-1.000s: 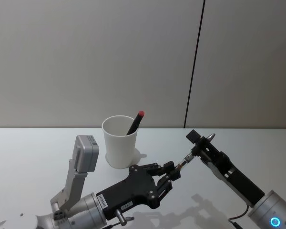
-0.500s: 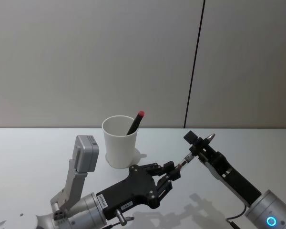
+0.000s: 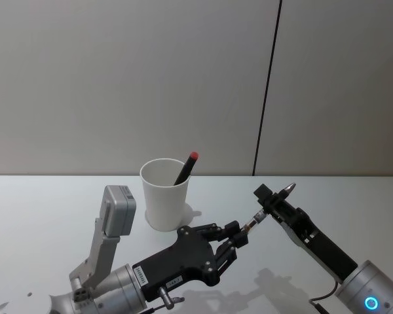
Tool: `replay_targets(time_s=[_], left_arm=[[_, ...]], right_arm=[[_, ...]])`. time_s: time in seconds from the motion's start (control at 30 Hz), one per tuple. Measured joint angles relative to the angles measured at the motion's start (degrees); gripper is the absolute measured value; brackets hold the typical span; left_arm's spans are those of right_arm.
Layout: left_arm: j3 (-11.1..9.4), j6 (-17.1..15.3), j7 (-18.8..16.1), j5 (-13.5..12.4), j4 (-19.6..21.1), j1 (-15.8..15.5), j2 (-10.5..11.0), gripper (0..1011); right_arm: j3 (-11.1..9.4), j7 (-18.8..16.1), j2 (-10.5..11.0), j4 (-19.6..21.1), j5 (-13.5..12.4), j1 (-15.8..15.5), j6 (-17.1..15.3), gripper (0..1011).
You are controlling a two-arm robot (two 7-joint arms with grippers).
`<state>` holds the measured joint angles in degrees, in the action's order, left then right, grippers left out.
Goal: Place the pen into the pen holder.
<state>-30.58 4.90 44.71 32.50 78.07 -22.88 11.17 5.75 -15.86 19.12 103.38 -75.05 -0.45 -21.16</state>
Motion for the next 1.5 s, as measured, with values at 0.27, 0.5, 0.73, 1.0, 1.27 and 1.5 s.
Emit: replay_targets(time_s=[0.27, 0.5, 0.73, 1.0, 1.27, 1.5], left_arm=[[0.0, 0.0, 0.0, 0.0, 0.0, 0.0, 0.0, 180], [0.0, 0.0, 0.0, 0.0, 0.0, 0.0, 0.0, 180], [0.0, 0.0, 0.0, 0.0, 0.0, 0.0, 0.0, 202], [0.0, 0.0, 0.0, 0.01, 0.0, 0.0, 0.0, 434], [0.0, 0.0, 0.0, 0.01, 0.0, 0.0, 0.0, 675], [0.0, 0.0, 0.0, 0.0, 0.0, 0.0, 0.0, 903]], right_arm=[[0.06, 0.07, 0.0, 0.0, 0.03, 0.04, 0.06, 163], [0.09, 0.1, -0.01, 0.01, 0.03, 0.05, 0.1, 133], [0.1, 0.17, 0.0, 0.0, 0.04, 0.05, 0.11, 133], [0.09, 0.18, 0.0, 0.0, 0.04, 0.04, 0.11, 133], [0.09, 0.19, 0.0, 0.0, 0.04, 0.04, 0.1, 133], [0.09, 0.17, 0.03, 0.0, 0.02, 0.04, 0.11, 133]])
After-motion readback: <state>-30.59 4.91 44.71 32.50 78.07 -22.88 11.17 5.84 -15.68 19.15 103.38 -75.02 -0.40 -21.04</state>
